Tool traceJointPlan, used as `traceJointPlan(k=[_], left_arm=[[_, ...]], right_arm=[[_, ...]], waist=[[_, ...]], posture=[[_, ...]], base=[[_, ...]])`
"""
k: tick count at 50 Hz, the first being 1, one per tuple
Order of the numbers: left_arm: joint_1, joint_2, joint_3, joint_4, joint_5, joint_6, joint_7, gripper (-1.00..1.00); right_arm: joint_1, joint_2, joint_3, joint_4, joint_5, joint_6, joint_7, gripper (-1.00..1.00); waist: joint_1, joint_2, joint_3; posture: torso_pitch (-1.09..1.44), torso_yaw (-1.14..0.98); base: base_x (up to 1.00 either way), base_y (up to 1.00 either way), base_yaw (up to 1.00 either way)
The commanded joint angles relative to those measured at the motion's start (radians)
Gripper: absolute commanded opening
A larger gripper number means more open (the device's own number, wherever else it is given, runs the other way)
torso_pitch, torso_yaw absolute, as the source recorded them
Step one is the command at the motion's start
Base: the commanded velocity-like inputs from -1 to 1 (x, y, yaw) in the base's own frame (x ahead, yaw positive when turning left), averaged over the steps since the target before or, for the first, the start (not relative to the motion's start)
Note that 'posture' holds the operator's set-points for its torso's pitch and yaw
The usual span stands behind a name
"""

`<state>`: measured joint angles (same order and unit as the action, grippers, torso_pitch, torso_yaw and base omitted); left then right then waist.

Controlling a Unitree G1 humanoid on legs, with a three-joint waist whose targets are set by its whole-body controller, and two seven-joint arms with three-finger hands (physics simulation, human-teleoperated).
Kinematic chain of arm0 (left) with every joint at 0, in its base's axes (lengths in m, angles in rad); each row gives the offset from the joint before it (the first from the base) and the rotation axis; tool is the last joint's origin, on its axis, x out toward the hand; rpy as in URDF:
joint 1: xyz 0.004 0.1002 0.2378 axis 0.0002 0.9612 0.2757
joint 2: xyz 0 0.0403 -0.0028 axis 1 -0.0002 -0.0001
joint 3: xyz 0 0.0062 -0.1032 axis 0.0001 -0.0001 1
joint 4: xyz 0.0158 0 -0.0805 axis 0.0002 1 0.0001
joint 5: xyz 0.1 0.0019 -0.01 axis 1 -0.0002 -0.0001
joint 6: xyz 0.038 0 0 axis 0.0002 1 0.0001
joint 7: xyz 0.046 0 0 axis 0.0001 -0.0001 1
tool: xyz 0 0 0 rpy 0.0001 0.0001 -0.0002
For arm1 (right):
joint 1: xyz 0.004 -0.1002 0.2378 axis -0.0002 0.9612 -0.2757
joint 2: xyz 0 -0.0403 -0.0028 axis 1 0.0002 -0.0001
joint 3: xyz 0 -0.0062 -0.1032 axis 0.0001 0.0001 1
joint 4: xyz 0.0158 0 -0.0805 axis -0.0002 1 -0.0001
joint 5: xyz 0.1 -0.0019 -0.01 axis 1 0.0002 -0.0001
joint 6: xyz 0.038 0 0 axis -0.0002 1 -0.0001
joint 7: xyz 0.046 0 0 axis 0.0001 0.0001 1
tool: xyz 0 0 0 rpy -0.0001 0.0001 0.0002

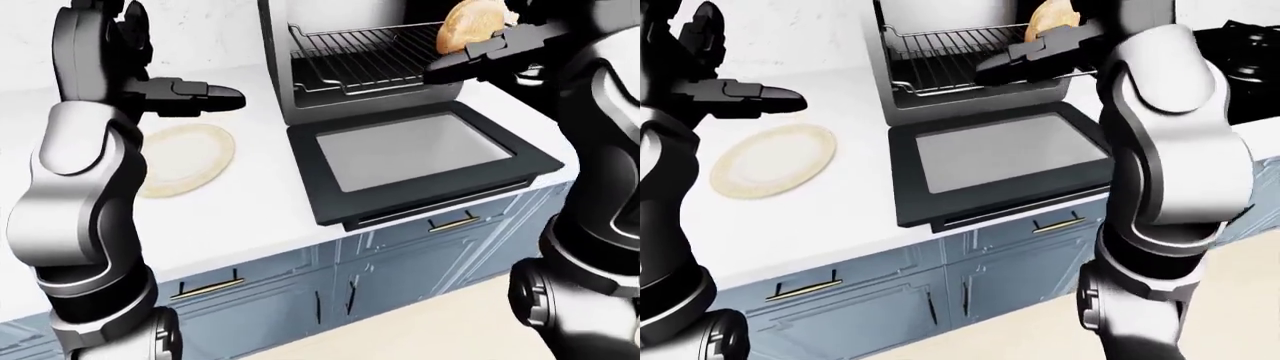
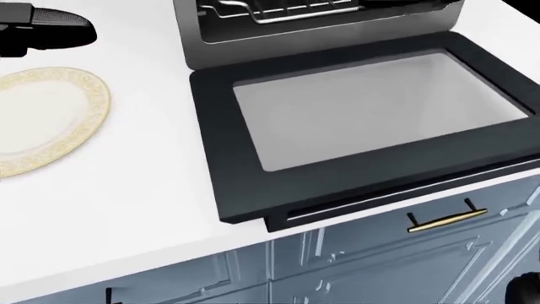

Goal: Pick the bread from the top rack and place it on the plate on the counter.

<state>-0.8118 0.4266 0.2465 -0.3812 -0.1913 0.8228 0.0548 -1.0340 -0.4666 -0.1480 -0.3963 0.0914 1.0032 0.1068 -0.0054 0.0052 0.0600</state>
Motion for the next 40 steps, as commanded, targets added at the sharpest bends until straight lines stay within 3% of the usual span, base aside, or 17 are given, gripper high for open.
traceJointPlan(k=[1, 8, 19, 25, 40], left_arm=[[-0.02, 0.013, 0.016, -0.026, -0.002, -0.036, 0.006, 1.0], [0.007, 0.026, 0.036, -0.042, -0.028, -0.052, 0.014, 1.0], [0.018, 0.04, 0.04, -0.042, -0.048, -0.058, 0.029, 1.0], [0.021, 0.038, 0.038, -0.041, -0.05, -0.062, 0.032, 1.0], [0.027, 0.033, 0.032, -0.031, -0.049, -0.073, 0.034, 1.0]], right_arm=[[-0.083, -0.016, -0.005, 0.052, -0.048, -0.032, 0.028, 1.0], [-0.246, 0.005, 0.054, 0.397, -0.207, -0.121, 0.082, 1.0], [-0.329, -0.009, 0.038, 0.648, -0.405, -0.165, 0.103, 1.0], [-0.34, -0.022, 0.006, 0.734, -0.429, -0.185, 0.053, 1.0], [-0.418, -0.048, 0.003, 1.024, -0.421, -0.333, -0.008, 1.0]], waist=[[0.001, -0.001, -0.028], [-0.004, 0.006, -0.025], [0.002, 0.01, -0.026], [0.004, 0.009, -0.028], [0.002, 0.013, -0.03]], posture=[[0.0, 0.0], [0.0, 0.0], [0.0, 0.0], [0.0, 0.0], [0.0, 0.0]], base=[[0.0, 0.0, 0.0], [0.0, 0.0, 0.0], [0.0, 0.0, 0.0], [0.0, 0.0, 0.0], [0.0, 0.0, 0.0]])
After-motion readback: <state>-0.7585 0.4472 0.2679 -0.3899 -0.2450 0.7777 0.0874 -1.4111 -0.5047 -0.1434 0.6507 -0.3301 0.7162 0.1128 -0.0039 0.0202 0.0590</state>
